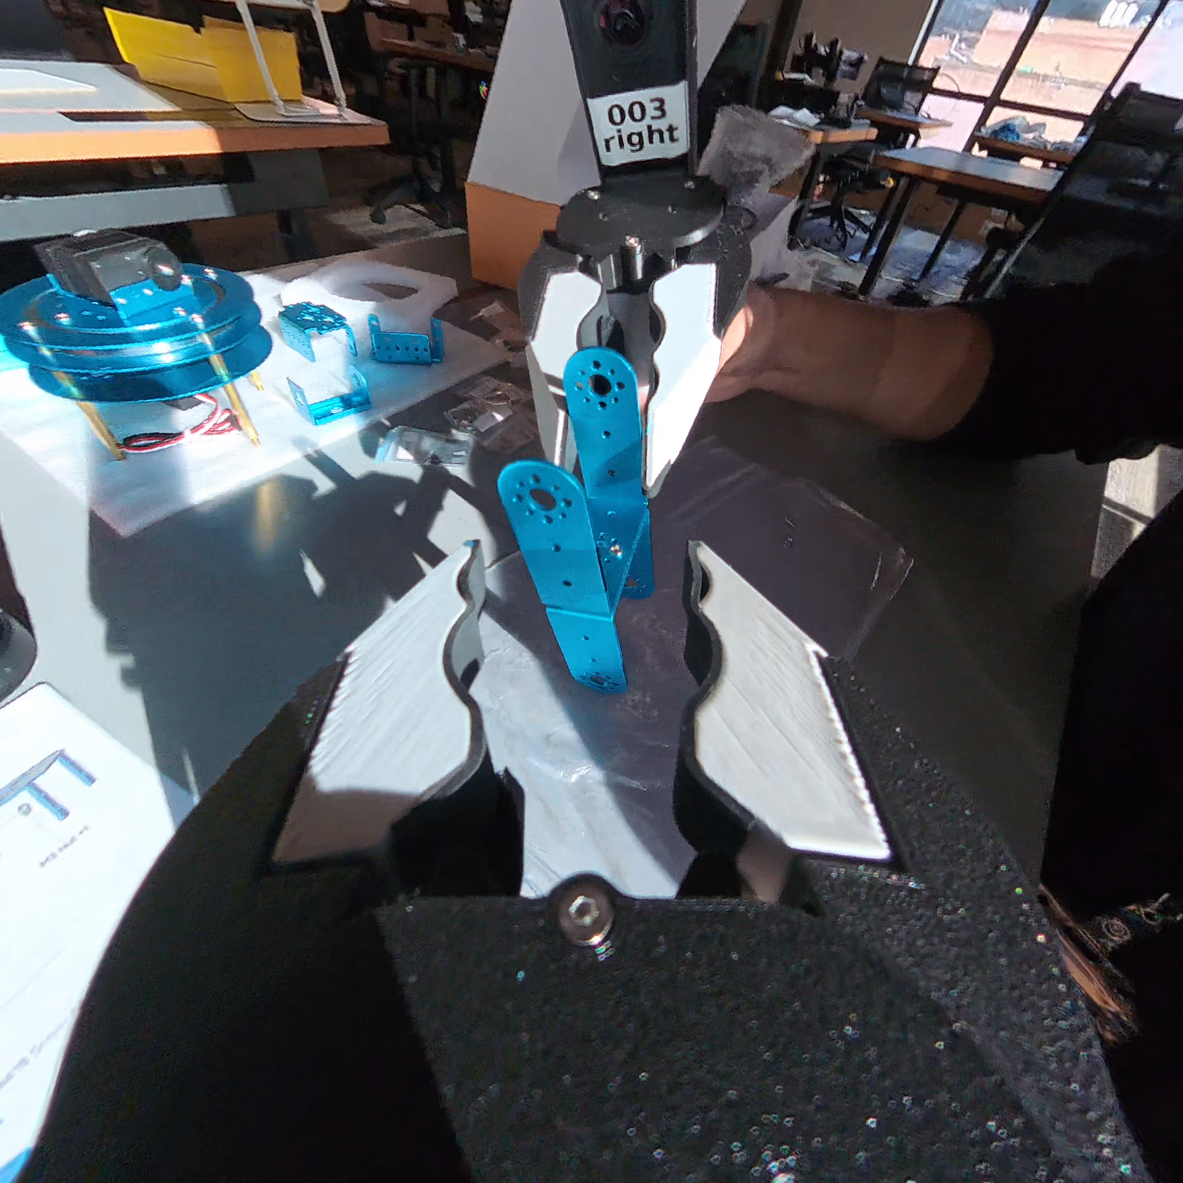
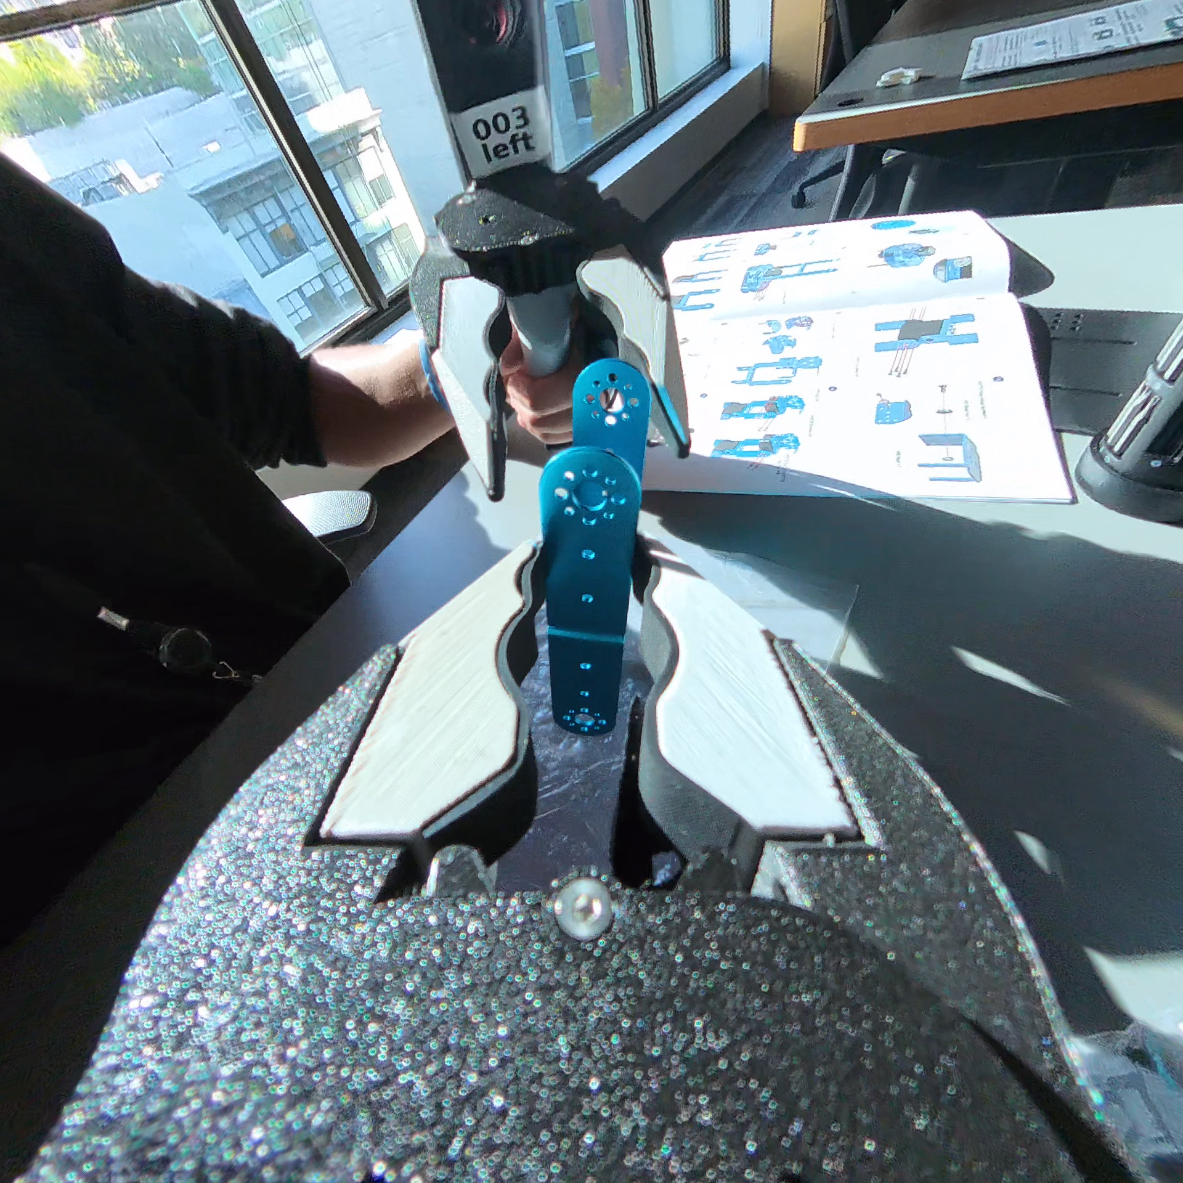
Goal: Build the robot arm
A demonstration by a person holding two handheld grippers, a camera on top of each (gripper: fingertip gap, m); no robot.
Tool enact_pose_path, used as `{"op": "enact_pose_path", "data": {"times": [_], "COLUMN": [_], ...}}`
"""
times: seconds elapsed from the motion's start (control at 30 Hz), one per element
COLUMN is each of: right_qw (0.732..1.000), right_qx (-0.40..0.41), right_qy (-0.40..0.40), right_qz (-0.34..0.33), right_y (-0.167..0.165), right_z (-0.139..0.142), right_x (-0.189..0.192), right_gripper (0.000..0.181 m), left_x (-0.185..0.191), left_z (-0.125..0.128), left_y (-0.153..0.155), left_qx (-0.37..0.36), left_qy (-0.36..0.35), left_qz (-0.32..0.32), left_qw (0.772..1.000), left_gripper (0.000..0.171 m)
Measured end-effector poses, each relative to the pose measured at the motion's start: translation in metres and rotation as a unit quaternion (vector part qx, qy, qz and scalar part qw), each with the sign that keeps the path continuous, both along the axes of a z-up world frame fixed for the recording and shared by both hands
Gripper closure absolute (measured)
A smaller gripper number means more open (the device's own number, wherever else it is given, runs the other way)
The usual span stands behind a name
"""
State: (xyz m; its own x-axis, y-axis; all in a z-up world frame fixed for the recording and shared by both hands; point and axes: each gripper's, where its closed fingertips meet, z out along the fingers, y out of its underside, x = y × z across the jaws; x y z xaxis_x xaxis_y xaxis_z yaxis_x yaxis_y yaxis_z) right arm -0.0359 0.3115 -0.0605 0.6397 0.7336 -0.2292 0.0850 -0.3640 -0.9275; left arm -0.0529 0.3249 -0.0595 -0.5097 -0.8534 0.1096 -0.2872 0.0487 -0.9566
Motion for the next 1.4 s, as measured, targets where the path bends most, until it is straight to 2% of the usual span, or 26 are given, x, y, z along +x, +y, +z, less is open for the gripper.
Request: {"op": "enact_pose_path", "data": {"times": [0.07,0.13,0.3,0.43,0.5,0.53,0.57,0.73,0.9,0.97,1.4], "right_qw": [1.0,0.999,0.998,0.994,0.991,0.989,0.989,0.995,0.995,0.994,0.962], "right_qx": [-0.001,0.007,0.008,-0.029,-0.037,-0.037,-0.036,-0.055,-0.095,-0.105,-0.219], "right_qy": [-0.014,-0.03,-0.063,-0.104,-0.128,-0.138,-0.144,-0.08,-0.009,0.003,0.005], "right_qz": [0.014,0.029,0.024,0.018,0.021,0.022,0.027,0.005,0.027,0.043,0.164], "right_y": [-0.005,-0.011,-0.018,-0.024,-0.025,-0.024,-0.025,-0.02,-0.021,-0.021,-0.028], "right_z": [-0.007,-0.01,-0.018,-0.04,-0.05,-0.054,-0.056,-0.043,-0.022,-0.02,-0.039], "right_x": [0.0,-0.001,0.007,0.008,0.005,0.004,0.003,0.01,0.013,0.015,0.02], "right_gripper": [0.155,0.155,0.154,0.136,0.135,0.139,0.153,0.154,0.154,0.154,0.154], "left_x": [0.005,0.01,0.014,0.014,0.014,0.014,0.015,0.019,0.017,0.013,0.004], "left_z": [-0.001,-0.003,-0.004,-0.004,-0.005,-0.005,-0.005,-0.008,0.001,-0.002,-0.044], "left_y": [-0.007,-0.01,-0.019,-0.024,-0.024,-0.023,-0.021,-0.006,-0.005,-0.005,0.005], "left_qx": [0.009,0.035,0.065,0.087,0.094,0.096,0.098,0.102,-0.001,-0.014,0.039], "left_qy": [0.006,0.007,0.019,0.028,0.033,0.038,0.043,0.087,0.148,0.156,0.161], "left_qz": [-0.024,-0.032,-0.066,-0.075,-0.076,-0.075,-0.072,-0.049,-0.035,-0.041,-0.039], "left_qw": [1.0,0.999,0.996,0.993,0.992,0.992,0.992,0.99,0.988,0.987,0.986], "left_gripper": [0.123,0.144,0.144,0.145,0.145,0.145,0.145,0.145,0.146,0.146,0.143]}}
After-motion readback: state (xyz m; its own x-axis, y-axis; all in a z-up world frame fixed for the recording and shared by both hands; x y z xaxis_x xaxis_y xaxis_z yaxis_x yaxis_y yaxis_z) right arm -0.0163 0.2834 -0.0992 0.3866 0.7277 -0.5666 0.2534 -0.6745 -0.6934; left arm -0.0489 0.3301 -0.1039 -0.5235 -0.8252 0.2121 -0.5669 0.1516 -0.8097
